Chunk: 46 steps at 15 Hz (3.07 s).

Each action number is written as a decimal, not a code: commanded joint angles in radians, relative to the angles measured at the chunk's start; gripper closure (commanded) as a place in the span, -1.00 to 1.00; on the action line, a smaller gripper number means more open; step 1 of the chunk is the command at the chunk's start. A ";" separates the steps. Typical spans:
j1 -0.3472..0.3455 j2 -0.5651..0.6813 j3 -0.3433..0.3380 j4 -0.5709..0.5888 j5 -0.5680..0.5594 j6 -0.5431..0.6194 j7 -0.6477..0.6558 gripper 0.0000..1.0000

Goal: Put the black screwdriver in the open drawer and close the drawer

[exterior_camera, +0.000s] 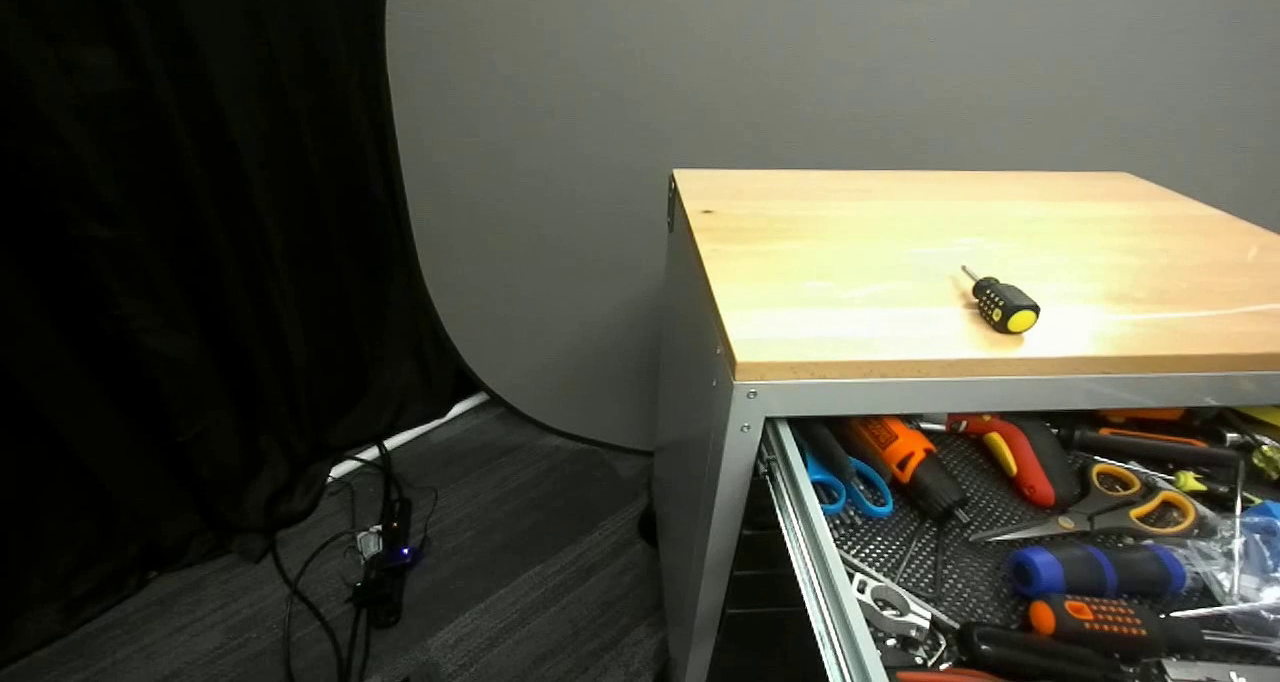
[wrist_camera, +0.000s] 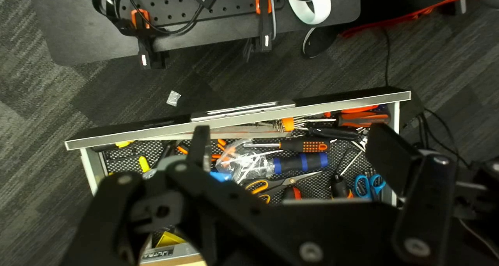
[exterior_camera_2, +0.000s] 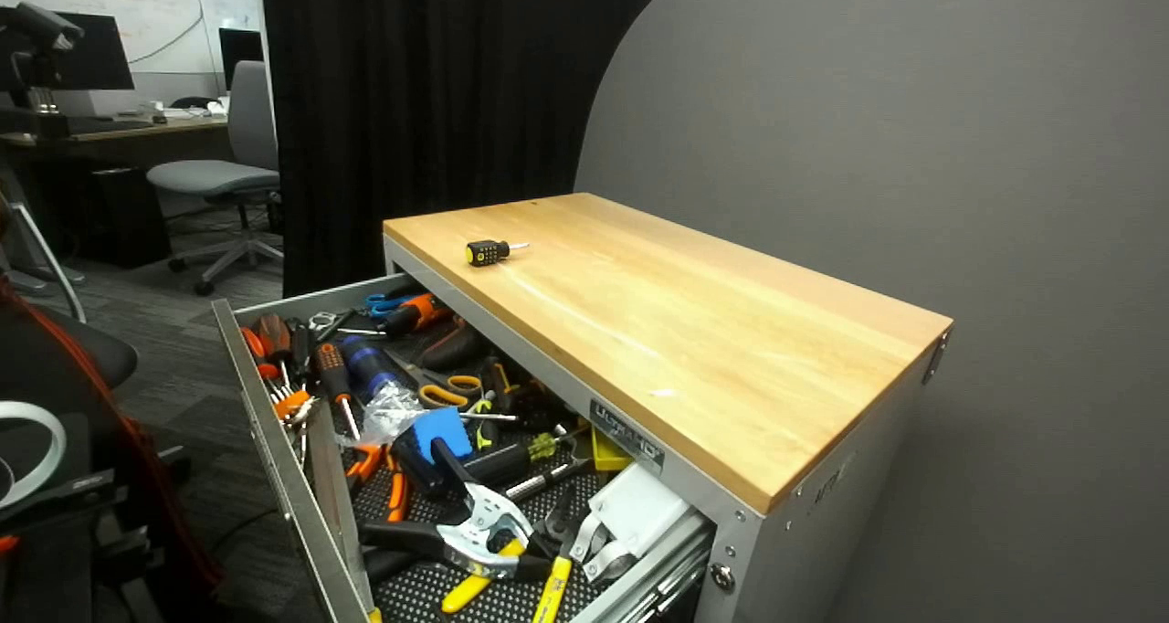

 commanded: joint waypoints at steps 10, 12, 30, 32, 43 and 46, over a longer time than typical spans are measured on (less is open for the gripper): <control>0.048 0.740 0.166 0.230 -0.017 0.493 0.060 -1.00; 0.069 0.839 0.154 0.299 -0.039 0.519 0.067 -1.00; 0.216 1.301 -0.008 0.666 -0.196 0.765 0.156 -1.00; 0.247 1.328 -0.039 0.686 -0.255 0.809 0.206 -1.00; 0.302 1.352 -0.121 0.723 -0.395 0.821 0.355 -0.45; 0.301 1.372 -0.123 0.719 -0.387 0.830 0.375 0.03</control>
